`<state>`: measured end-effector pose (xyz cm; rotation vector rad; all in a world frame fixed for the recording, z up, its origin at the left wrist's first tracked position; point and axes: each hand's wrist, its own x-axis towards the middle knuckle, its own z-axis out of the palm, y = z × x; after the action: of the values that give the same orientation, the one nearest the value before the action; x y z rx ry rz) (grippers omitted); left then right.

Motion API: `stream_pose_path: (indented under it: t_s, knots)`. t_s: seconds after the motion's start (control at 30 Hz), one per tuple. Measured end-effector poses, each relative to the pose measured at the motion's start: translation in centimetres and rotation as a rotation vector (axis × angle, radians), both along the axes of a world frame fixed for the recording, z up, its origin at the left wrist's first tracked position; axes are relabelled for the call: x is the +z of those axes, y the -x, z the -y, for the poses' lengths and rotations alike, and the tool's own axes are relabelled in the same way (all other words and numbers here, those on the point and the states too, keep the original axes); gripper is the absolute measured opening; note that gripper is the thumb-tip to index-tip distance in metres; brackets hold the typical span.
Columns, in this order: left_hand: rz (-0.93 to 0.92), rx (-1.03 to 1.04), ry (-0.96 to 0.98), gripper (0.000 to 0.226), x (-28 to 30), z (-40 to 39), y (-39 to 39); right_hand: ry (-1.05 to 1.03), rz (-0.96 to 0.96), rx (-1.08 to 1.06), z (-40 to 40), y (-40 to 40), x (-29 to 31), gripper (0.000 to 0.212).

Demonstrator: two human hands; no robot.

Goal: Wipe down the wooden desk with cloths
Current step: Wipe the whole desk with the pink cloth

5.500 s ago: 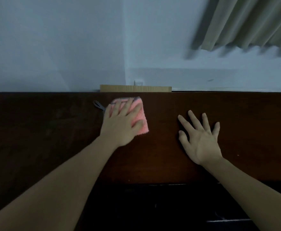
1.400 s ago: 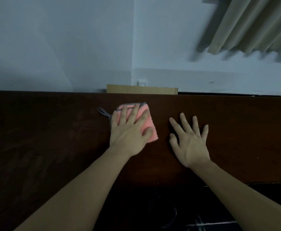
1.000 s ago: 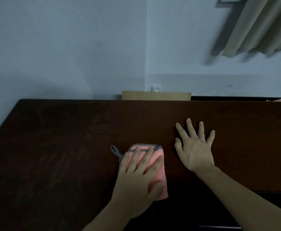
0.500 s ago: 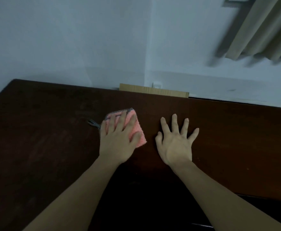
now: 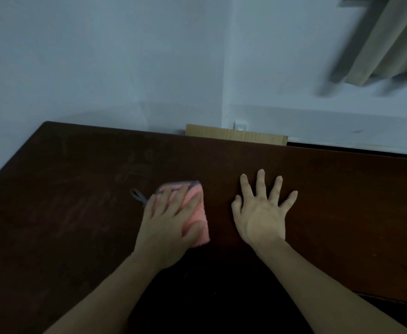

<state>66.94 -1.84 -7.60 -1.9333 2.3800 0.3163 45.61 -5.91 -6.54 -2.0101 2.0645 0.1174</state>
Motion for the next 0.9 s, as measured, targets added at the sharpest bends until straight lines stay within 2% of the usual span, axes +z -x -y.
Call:
stream_pose_path:
  t_s: [0.17, 0.27, 0.47, 0.57, 0.67, 0.77, 0.9]
  knots:
    - [0.048, 0.109, -0.008, 0.07, 0.0, 6.6, 0.2, 0.023, -0.009, 0.006, 0.0, -0.1, -0.2, 0.061]
    - [0.056, 0.103, -0.002, 0.066, 0.2, 6.9, 0.5, 0.013, -0.016, 0.006, 0.1, -0.1, -0.2, 0.061]
    - [-0.053, -0.212, -0.07, 0.066, 0.9, -1.3, -2.7, 0.032, -0.073, 0.002, 0.3, -1.9, 0.6, 0.061]
    - [-0.051, -0.32, -0.069, 0.066, 0.5, -3.0, -5.7, 0.013, 0.045, 0.009, 0.7, -5.5, 1.2, 0.06]
    - [-0.05, -0.3, -0.049, 0.069, 0.2, 0.3, -7.4, -0.042, 0.121, -0.018, 1.4, -8.8, 1.0, 0.059]
    - [-0.009, -0.182, -0.015, 0.066, 0.1, 6.7, -8.2, -0.028, 0.016, -0.027, 1.5, -10.0, -0.3, 0.06]
    - [0.025, -0.11, -0.016, 0.065, -0.2, 15.1, -7.9, -0.007, -0.035, -0.02, 1.2, -10.1, -1.0, 0.077]
